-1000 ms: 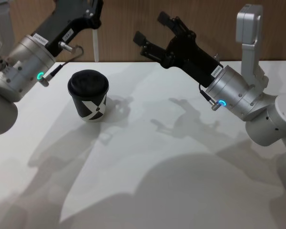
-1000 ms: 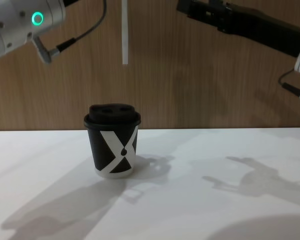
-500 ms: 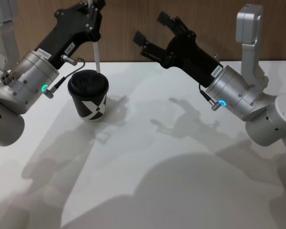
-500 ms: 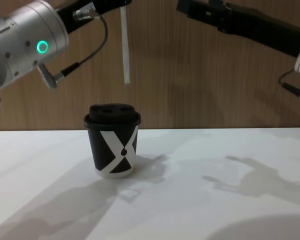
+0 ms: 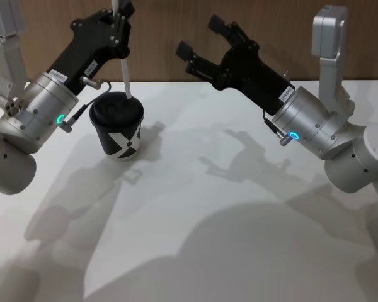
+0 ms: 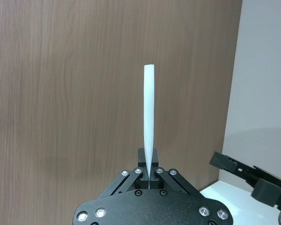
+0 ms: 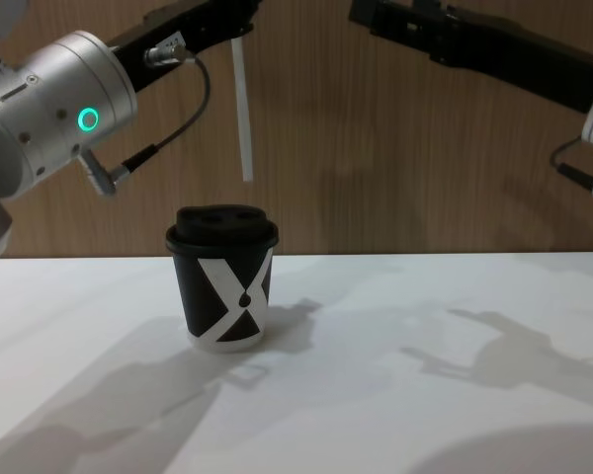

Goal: Pick up the straw with one hand, pass it to the other hand, and insert it into the cup.

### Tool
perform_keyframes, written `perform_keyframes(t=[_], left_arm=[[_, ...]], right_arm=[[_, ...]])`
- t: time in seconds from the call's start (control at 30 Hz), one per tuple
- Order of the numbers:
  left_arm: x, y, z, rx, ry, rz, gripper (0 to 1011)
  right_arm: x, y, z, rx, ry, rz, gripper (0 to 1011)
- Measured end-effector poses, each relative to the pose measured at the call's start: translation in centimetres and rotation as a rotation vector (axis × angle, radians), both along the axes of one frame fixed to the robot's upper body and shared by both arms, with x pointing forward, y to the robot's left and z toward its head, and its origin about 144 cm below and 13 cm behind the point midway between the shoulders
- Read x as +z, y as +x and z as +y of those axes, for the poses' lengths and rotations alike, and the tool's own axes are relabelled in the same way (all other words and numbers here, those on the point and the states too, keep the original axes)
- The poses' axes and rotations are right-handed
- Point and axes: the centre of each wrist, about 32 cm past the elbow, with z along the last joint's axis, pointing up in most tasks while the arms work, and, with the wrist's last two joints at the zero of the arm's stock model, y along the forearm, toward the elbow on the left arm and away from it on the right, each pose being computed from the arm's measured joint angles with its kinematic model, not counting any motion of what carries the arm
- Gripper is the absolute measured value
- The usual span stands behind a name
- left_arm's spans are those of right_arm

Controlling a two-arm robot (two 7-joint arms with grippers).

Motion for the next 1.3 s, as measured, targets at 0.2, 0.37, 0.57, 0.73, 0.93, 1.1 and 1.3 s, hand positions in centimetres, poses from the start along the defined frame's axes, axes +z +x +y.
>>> perform_keyframes(t=[0.2,0.37,0.57,0.73,0.93,1.1,1.3], left_arm=[[-0.1,0.5,0.2,0.006,0.000,0.003,5],[-0.1,1.0,0.4,0.002,0.004,0.004,5],[0.0,1.5,0.4,-0.016,0.009,0.003,5],[0.1,1.9,0.2,-0.043,0.015,0.010,5],[0.1,2.1,0.0,-0.066,0.023,0.021,5],[0.0,2.1,-0.1,-0.076,0.027,0.030,5],[-0.1,2.1,-0.1,-0.079,0.031,0.037,5]], right_arm=[[0.0,0.0,0.0,0.000,0.000,0.000,1001],[0.0,0.0,0.0,0.000,0.000,0.000,1001],[0.0,0.0,0.0,0.000,0.000,0.000,1001],[0.0,0.0,0.0,0.000,0.000,0.000,1001],[0.0,0.0,0.0,0.000,0.000,0.000,1001],[0.0,0.0,0.0,0.000,0.000,0.000,1001],[0.0,0.0,0.0,0.000,0.000,0.000,1001]])
